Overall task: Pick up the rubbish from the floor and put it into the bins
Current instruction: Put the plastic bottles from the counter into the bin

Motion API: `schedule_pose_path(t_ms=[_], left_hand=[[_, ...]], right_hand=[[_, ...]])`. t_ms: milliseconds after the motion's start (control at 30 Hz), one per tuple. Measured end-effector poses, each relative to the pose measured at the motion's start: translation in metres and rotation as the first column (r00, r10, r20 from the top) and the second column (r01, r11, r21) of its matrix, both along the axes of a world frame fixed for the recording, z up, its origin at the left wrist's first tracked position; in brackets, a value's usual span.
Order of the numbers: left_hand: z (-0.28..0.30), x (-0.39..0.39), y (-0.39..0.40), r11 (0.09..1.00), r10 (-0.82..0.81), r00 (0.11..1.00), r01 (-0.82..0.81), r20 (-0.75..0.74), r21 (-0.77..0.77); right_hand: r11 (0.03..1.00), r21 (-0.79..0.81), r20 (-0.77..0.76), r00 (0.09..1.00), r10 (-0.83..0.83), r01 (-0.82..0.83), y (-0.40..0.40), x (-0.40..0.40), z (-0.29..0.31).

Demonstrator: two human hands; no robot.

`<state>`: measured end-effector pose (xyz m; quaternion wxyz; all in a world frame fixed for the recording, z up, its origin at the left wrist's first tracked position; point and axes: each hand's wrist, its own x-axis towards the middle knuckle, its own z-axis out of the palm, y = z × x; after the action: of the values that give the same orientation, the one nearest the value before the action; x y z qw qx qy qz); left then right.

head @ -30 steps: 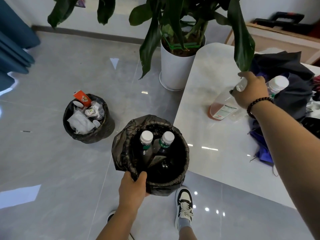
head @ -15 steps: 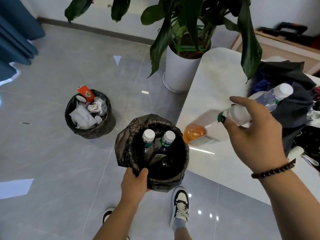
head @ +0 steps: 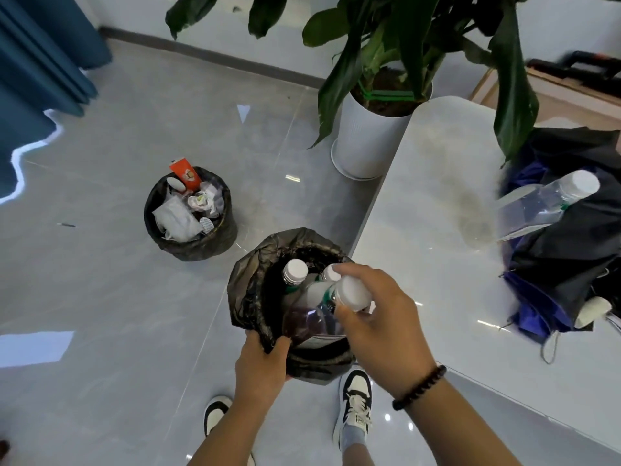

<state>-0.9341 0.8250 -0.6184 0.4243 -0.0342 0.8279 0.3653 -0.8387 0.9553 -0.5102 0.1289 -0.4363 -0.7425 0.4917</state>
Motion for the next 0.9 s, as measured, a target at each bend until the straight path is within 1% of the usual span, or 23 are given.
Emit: schedule_pose_path(t_ms=[133, 200, 267, 333, 467, 700, 767, 833, 900], left_hand=[[-0.007, -0.003, -0.013, 0.994, -0.095, 0.995, 0.093, -0.029, -0.054], [-0.011, -0.004, -0.018, 0.993, -0.098, 0.995, 0.097, -0.017, -0.071], [-0.009, -0.006, -0.019, 0.997, -0.067, 0.998, 0.067, 0.003, -0.050], [-0.006, -0.008, -0.018, 1.000, -0.015, 0.999, 0.016, 0.032, -0.014], [-0.003, -0.006, -0.018, 0.994, 0.099, 0.992, -0.102, 0.077, 0.043], [0.005, 0.000, 0.000, 0.975, 0.206, 0.967, -0.216, 0.147, 0.059], [0.004, -0.001, 0.009, 0.967, 0.234, 0.959, -0.247, 0.158, 0.066], [0.004, -0.001, 0.019, 0.957, 0.261, 0.948, -0.278, 0.181, 0.077], [0.005, -0.003, 0.028, 0.949, 0.278, 0.939, -0.301, 0.203, 0.092]], right_hand=[[0.997, -0.039, 0.002, 0.998, 0.065, -0.064, 0.000, -0.013, -0.013], [0.996, -0.048, 0.014, 0.997, 0.081, -0.080, 0.002, -0.018, -0.023], [0.996, -0.059, 0.006, 0.998, 0.070, -0.070, 0.005, -0.020, -0.032], [0.996, -0.059, -0.036, 0.997, 0.064, -0.067, 0.008, -0.023, -0.038], [0.990, -0.032, -0.050, 0.990, 0.134, -0.136, 0.018, -0.024, -0.046], [0.972, -0.168, -0.077, 0.985, 0.152, -0.164, 0.039, -0.015, -0.057], [0.972, -0.196, -0.093, 0.989, 0.112, -0.128, 0.045, -0.010, -0.054], [0.974, -0.226, -0.100, 0.995, 0.010, -0.032, 0.053, -0.001, -0.047], [0.982, -0.172, -0.073, 0.993, -0.093, 0.079, 0.067, 0.010, -0.041]])
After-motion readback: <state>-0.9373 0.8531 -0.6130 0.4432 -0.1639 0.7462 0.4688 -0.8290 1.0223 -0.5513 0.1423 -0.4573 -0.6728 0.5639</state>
